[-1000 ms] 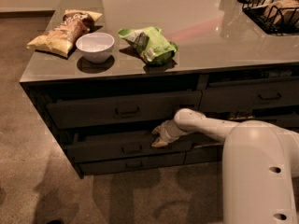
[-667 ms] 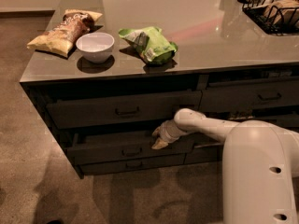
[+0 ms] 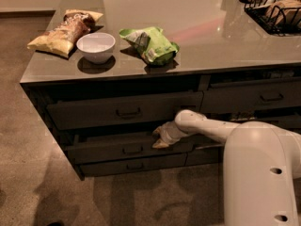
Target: Open middle drawer
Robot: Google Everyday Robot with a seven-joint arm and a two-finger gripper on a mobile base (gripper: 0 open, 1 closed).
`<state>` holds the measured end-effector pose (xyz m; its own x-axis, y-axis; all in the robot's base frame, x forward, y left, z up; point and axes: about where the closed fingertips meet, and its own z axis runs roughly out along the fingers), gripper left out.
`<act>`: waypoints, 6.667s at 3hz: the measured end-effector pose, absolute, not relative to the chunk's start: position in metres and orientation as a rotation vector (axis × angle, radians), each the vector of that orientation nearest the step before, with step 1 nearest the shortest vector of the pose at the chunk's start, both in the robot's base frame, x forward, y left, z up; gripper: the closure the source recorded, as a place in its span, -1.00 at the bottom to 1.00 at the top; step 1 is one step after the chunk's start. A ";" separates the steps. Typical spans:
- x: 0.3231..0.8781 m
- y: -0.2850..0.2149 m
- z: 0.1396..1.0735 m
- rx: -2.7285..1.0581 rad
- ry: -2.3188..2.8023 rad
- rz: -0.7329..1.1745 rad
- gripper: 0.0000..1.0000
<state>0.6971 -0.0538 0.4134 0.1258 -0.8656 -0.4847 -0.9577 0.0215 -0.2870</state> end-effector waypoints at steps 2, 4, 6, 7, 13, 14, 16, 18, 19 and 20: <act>0.692 -0.054 0.413 -1.861 1.762 0.201 -1.00; 0.678 -0.065 0.411 -1.920 1.823 0.215 -0.21; 0.649 -0.080 0.424 -1.916 1.881 0.284 0.54; 0.642 -0.082 0.429 -1.922 1.888 0.292 0.21; 0.607 -0.105 0.404 -1.926 2.059 0.322 -0.62; 0.594 -0.109 0.399 -1.939 2.102 0.372 -0.16; 0.593 -0.109 0.404 -1.940 2.105 0.376 0.26; 0.590 -0.107 0.400 -1.944 2.106 0.384 -0.67; 0.589 -0.106 0.399 -1.946 2.106 0.388 -1.00; 0.592 -0.104 0.394 -1.943 2.093 0.396 -1.00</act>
Offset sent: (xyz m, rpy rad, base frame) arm -0.0011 0.0015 -0.0018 0.0006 0.0030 0.0021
